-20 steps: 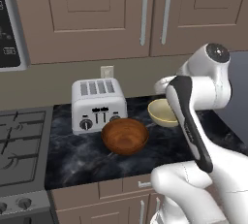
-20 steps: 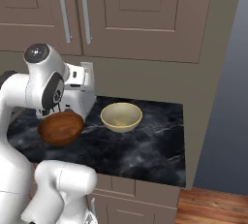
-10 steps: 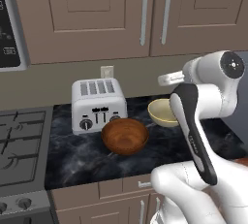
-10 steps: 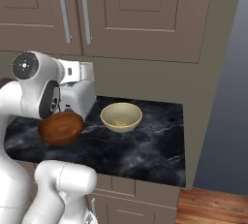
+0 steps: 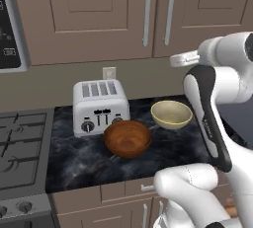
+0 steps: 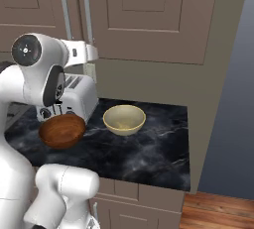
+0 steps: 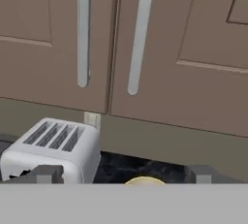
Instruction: Open the cabinet. Pick the bowls from the counter and place them in the cabinet. Then close the cabinet.
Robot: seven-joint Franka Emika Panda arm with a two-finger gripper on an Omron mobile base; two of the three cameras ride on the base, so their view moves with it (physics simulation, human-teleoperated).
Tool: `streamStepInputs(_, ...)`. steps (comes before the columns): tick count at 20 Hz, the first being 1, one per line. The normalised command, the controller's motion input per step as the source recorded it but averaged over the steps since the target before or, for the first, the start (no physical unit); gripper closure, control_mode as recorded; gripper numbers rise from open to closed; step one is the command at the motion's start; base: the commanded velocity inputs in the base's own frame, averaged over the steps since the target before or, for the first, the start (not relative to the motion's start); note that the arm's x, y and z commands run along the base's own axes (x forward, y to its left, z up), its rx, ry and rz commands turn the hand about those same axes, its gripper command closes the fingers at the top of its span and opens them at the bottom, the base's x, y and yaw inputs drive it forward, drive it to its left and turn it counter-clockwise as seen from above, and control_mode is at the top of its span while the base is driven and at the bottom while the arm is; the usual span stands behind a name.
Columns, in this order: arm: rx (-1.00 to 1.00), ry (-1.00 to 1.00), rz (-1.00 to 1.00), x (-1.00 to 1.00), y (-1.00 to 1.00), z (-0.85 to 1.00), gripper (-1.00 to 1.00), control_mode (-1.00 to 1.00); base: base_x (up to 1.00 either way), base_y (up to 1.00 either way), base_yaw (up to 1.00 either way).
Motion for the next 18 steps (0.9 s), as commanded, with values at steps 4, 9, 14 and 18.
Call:
streamStepInputs(4, -0.04, -0.12, 0.0, 0.0, 0.0, 0.72, -1.0, -1.0, 0.0, 0.0, 0.0)
streamStepInputs(9, -0.03, -0.12, 0.0, 0.07, 0.0, 0.31, -1.0, -1.0, 0.0, 0.0, 0.0)
streamStepInputs(14, 0.0, -0.08, 0.0, 0.23, 0.0, 0.04, -1.0, -1.0, 0.0, 0.0, 0.0)
streamStepInputs(18, 0.0, -0.09, 0.0, 0.25, 0.0, 0.0, -1.0, -1.0, 0.0, 0.0, 0.0)
